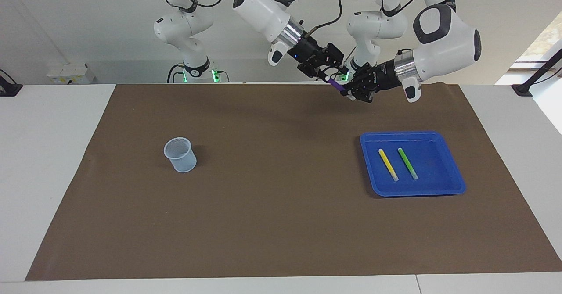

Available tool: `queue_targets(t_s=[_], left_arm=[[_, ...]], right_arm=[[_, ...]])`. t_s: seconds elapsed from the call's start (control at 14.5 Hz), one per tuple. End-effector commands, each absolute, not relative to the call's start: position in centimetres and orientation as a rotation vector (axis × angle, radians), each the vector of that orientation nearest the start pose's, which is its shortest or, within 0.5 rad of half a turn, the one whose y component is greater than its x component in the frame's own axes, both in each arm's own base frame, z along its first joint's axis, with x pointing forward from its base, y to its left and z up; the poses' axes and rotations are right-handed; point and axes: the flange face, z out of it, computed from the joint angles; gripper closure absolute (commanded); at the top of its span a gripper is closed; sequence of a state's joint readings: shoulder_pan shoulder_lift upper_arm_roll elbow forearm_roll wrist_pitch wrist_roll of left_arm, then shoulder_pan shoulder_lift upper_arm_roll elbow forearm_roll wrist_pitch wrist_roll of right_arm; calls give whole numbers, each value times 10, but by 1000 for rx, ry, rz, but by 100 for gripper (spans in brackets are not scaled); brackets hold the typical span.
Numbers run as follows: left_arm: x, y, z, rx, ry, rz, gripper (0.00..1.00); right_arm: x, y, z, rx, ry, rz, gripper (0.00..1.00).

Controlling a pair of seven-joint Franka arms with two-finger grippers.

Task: Transfer and insert pens with both arms
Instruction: 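Lift the purple pen with the left gripper toward the right gripper, then grasp the purple pen with the right gripper and open the left gripper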

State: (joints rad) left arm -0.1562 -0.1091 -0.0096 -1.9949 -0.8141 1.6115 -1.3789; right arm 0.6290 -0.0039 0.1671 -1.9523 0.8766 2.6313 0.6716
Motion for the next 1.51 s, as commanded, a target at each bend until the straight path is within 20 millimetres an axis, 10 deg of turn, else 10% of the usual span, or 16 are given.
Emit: queue_targets(t_s=[0.0, 0.76, 1.1, 1.31, 1.38, 1.45], left_arm=[[476, -156, 522, -2524, -2113, 1318, 100], [476, -156, 523, -2525, -2119, 1319, 100], [476, -156, 523, -2525, -2119, 1319, 100], [478, -155, 524, -2529, -2130, 1312, 100], [478, -157, 526, -2541, -2135, 1300, 71], [479, -157, 527, -2545, -2140, 1293, 4]], right_arm=[[446, 410, 550, -2171, 546, -44, 48], [440, 414, 550, -2177, 532, -38, 50], [439, 414, 549, -2180, 527, -37, 100], [438, 415, 548, -2186, 524, -22, 100], [440, 412, 548, -2190, 526, -13, 100], [440, 411, 547, -2197, 526, 0, 100]])
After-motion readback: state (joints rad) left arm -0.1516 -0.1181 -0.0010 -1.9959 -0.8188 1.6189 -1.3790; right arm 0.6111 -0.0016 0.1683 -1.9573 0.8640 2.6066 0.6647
